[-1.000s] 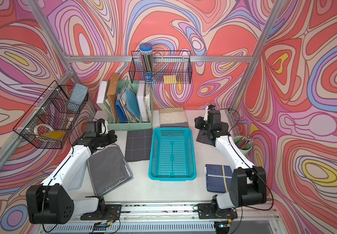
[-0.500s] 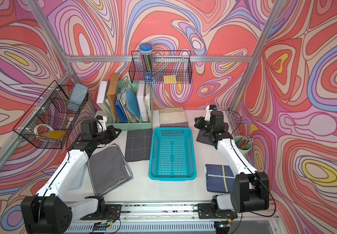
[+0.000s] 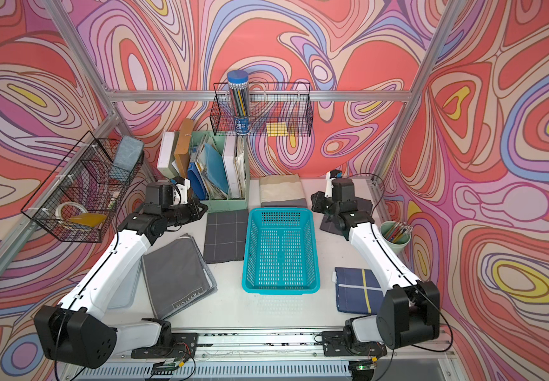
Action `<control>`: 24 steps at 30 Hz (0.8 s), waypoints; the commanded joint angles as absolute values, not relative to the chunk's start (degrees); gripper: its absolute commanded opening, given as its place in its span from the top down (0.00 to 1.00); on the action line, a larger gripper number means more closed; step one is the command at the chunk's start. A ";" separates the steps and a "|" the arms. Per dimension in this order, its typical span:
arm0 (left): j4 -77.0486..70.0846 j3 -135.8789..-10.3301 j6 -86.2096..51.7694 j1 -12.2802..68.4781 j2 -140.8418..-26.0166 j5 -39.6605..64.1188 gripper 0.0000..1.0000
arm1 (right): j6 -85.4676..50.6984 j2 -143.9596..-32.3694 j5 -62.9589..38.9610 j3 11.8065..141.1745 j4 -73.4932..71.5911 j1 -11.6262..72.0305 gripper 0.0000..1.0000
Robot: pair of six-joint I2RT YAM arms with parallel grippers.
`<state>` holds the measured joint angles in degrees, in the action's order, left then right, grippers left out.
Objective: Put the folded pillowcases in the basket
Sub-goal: Pick up the pillowcase from the center of the board.
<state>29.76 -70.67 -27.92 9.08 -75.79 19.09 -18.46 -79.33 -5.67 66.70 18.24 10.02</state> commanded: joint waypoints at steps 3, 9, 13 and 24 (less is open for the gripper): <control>46.30 -85.04 -21.65 9.23 -89.51 23.11 0.75 | -16.70 -78.23 -1.58 68.81 21.33 9.93 0.67; 52.87 -91.13 -21.60 9.21 -98.83 23.75 0.62 | -16.44 -78.34 -2.37 67.53 21.09 9.95 0.65; 55.88 -89.75 -18.79 8.34 -101.35 27.84 0.54 | -15.91 -79.08 -3.61 67.75 21.86 10.01 0.61; 62.15 -92.77 -13.14 5.71 -112.76 7.34 0.49 | -15.51 -79.09 -4.12 67.25 21.36 9.95 0.56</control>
